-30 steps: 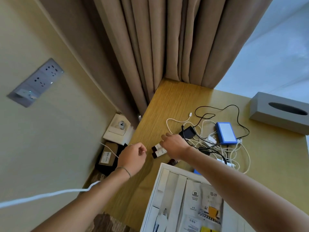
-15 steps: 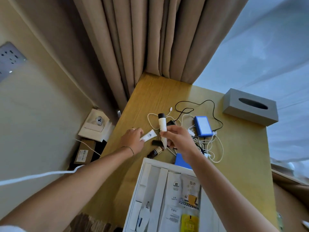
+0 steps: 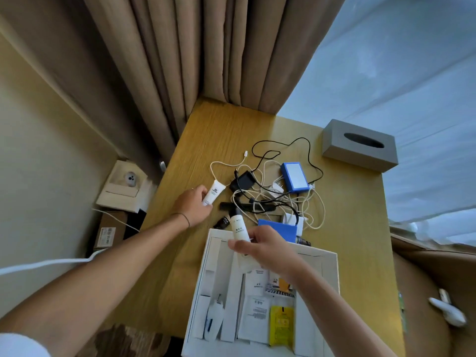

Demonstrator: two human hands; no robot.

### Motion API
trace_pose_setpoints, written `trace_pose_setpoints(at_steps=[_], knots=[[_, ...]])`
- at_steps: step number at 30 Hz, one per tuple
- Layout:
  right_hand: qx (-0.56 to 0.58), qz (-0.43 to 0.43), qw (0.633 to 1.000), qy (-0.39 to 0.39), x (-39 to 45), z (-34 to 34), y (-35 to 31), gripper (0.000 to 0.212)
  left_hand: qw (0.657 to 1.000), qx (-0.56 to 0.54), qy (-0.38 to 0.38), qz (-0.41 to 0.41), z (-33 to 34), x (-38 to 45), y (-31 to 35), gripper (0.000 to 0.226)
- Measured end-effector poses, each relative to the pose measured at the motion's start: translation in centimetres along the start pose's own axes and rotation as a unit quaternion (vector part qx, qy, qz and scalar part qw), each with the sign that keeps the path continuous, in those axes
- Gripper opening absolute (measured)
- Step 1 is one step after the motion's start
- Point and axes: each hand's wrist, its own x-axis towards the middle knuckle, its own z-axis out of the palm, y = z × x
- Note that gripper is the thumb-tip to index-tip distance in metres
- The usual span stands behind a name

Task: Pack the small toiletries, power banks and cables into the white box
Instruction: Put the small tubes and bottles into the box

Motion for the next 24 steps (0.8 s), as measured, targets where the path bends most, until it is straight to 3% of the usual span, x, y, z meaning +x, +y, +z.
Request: trace_pose_setpoints(at_steps=[4,8,12,18,24], knots=[[0.064,0.027,0.996,-0.062,-1.4,2.0,2.1,0.02,0.994,-0.099,0.03,-0.036,-0.8,-2.5,0.3,0.028],[0.074,0.098,0.987,-0.102,-1.2,3.8,5.1,0.029,0.983,-0.166,0.031,-0.074,-1.3,-5.6,-0.2,0.033],[0.094,0.156,0.977,-0.112,0.0,4.9,7.3,0.016,0.968,-0.229,0.035,-0.093,-1.7,-8.2,-0.2,0.034],[0.098,0.237,0.967,-0.008,2.1,6.6,8.0,0.02,0.95,-0.291,0.054,-0.099,-3.3,-11.5,0.1,0.034],[-0.039,0.222,0.974,0.036,3.0,8.3,9.5,0.038,0.937,-0.33,0.06,-0.099,-5.0,-14.1,0.9,0.029]])
